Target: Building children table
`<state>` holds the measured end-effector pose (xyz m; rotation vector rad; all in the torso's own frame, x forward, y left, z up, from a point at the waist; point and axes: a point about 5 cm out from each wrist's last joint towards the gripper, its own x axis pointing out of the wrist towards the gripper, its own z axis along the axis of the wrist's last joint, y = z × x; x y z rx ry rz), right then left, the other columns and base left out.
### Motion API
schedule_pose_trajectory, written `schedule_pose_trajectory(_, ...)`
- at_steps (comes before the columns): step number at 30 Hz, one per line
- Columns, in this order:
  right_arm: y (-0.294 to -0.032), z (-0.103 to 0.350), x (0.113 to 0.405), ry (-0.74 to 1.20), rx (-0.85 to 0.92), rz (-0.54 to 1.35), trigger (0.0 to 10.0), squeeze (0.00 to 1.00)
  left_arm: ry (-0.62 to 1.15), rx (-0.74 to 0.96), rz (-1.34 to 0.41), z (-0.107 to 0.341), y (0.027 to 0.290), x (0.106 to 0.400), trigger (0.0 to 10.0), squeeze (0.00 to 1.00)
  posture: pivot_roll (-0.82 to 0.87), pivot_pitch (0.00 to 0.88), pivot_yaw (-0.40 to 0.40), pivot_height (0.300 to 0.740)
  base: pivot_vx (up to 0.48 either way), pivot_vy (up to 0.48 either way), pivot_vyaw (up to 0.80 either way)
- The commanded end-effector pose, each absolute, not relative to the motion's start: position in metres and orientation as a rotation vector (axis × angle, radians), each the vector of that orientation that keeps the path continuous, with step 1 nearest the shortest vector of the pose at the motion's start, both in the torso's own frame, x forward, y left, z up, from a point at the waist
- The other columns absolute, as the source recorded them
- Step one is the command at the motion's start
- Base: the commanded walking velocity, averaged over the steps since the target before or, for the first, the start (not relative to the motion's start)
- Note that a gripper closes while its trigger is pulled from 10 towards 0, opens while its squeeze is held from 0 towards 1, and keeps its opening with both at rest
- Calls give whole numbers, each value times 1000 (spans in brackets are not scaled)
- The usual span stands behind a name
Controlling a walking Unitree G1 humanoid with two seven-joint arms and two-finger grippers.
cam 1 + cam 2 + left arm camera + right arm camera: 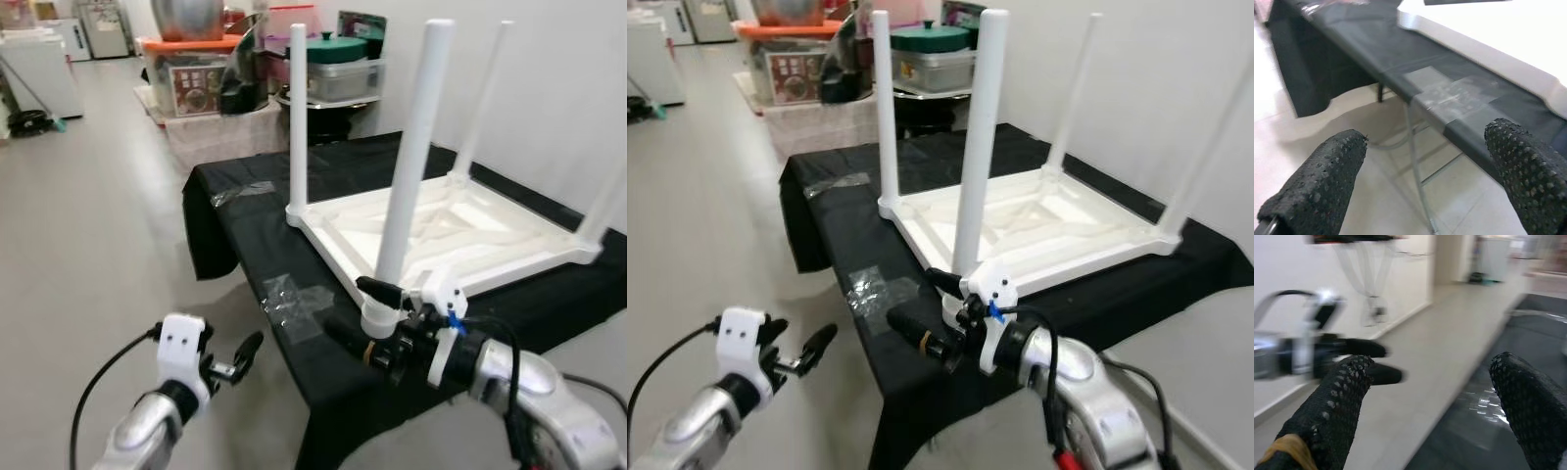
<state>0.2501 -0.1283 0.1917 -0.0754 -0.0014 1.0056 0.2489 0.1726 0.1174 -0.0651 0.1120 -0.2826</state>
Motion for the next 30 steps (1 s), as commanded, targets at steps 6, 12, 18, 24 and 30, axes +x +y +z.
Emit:
schedule_pose_trajectory(6,-136,190,250,-7,-90,1031,10000,0,111,-64,-306,118,168,248,10000,0,42,0,-32,740,0,-456,0)
schedule_pose_trajectory(12,-139,191,252,-19,-85,1024,10000,0,94,-83,-282,120,168,249,10000,0,42,0,-35,740,0,-151,120)
schedule_pose_trajectory(18,-143,191,260,-42,-84,955,10000,0,84,-74,-222,120,175,253,10000,0,43,0,-35,740,0,0,653)
schedule_pose_trajectory(24,-148,190,270,-61,-76,850,10000,0,79,-76,-188,121,177,255,10000,0,42,0,-33,740,0,0,497)
schedule_pose_trajectory(30,-148,189,273,-64,-71,823,10000,0,72,-75,-180,122,177,257,10000,0,38,0,-31,740,0,0,0)
